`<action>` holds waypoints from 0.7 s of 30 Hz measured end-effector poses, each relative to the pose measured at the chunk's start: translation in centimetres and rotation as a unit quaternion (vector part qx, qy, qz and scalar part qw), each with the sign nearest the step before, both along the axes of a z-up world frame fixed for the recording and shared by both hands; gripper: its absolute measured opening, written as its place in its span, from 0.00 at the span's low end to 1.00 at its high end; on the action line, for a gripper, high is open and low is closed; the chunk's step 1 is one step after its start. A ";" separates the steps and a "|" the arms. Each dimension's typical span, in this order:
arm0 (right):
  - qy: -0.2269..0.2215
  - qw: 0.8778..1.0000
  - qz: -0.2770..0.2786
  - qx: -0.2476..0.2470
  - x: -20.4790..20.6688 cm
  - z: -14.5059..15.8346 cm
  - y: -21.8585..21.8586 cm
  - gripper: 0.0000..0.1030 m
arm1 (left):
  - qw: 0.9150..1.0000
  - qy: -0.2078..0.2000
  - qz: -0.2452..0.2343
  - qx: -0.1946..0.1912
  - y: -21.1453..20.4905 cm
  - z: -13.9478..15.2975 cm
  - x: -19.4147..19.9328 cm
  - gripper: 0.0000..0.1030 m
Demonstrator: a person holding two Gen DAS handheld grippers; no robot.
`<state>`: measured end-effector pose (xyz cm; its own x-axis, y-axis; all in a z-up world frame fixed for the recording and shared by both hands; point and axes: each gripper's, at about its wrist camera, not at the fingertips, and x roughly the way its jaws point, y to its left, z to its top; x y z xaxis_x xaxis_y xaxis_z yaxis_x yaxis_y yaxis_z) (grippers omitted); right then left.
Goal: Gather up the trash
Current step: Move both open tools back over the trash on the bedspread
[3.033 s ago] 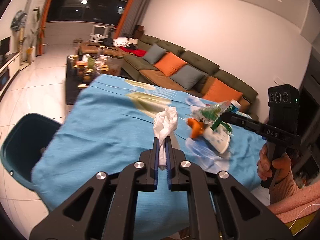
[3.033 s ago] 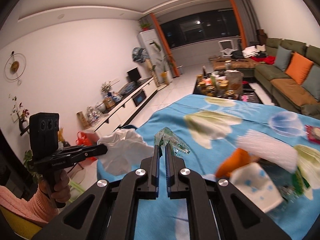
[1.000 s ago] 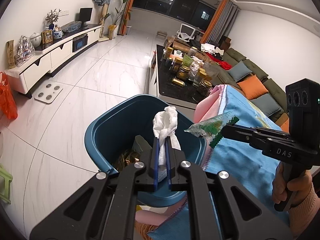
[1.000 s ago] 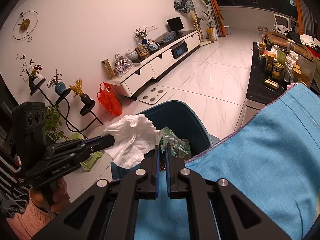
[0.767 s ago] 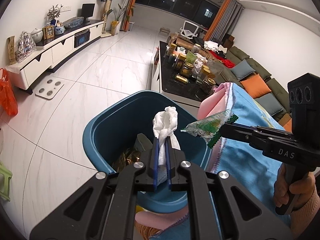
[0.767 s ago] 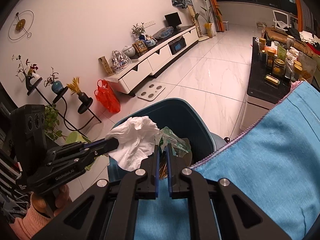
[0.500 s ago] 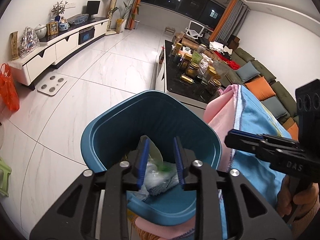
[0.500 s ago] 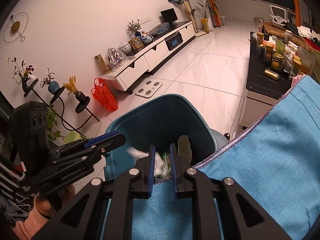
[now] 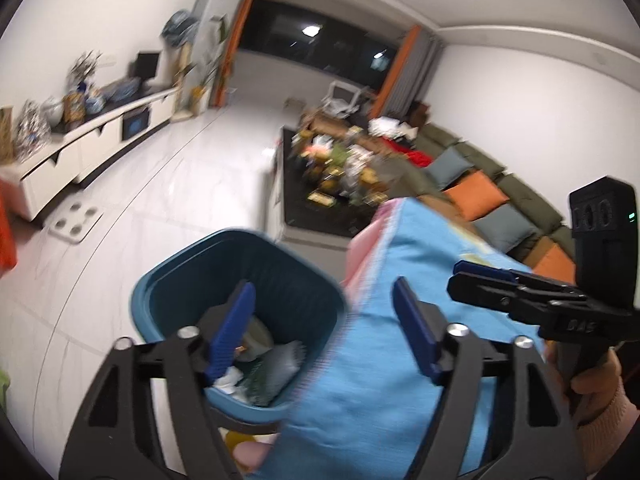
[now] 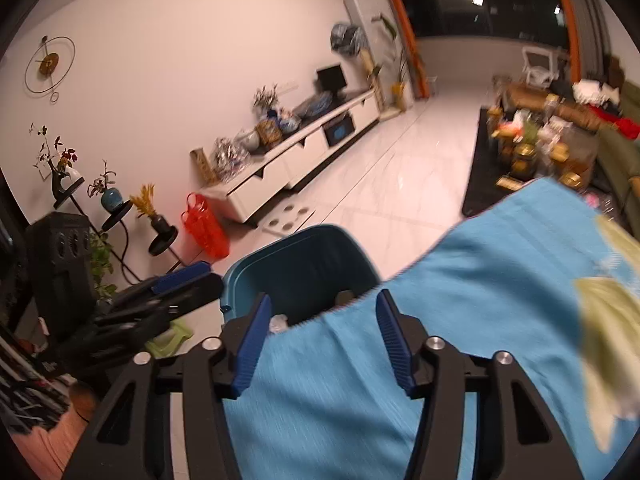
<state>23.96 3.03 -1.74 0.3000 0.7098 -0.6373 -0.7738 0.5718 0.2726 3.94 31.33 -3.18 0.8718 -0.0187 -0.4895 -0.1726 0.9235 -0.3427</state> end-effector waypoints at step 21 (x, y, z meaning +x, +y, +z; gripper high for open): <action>-0.067 0.963 -0.258 0.030 -5.3 3.7 -29.0 0.69 | 0.956 -0.018 -0.292 0.039 -25.1 1.2 2.4 0.95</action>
